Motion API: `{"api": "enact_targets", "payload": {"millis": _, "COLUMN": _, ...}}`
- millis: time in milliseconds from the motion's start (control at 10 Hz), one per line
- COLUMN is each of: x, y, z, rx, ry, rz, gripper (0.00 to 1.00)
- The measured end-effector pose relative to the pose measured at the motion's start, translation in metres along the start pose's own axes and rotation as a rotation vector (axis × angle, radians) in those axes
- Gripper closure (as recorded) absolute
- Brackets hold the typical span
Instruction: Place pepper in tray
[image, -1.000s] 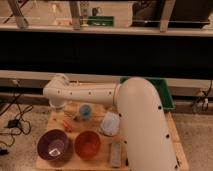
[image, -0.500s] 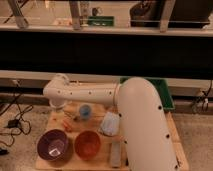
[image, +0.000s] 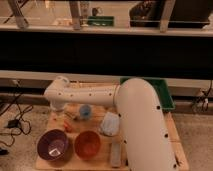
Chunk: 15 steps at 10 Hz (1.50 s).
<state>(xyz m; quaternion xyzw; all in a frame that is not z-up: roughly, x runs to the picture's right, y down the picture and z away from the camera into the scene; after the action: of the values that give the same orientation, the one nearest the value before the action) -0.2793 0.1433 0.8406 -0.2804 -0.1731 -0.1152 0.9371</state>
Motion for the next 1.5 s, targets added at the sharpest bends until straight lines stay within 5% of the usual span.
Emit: {"api": "enact_targets", "payload": {"millis": 1500, "x": -0.003, "y": 0.015, "z": 0.027, "rx": -0.044, "ry": -0.012, "rz": -0.094, "gripper": 0.20}}
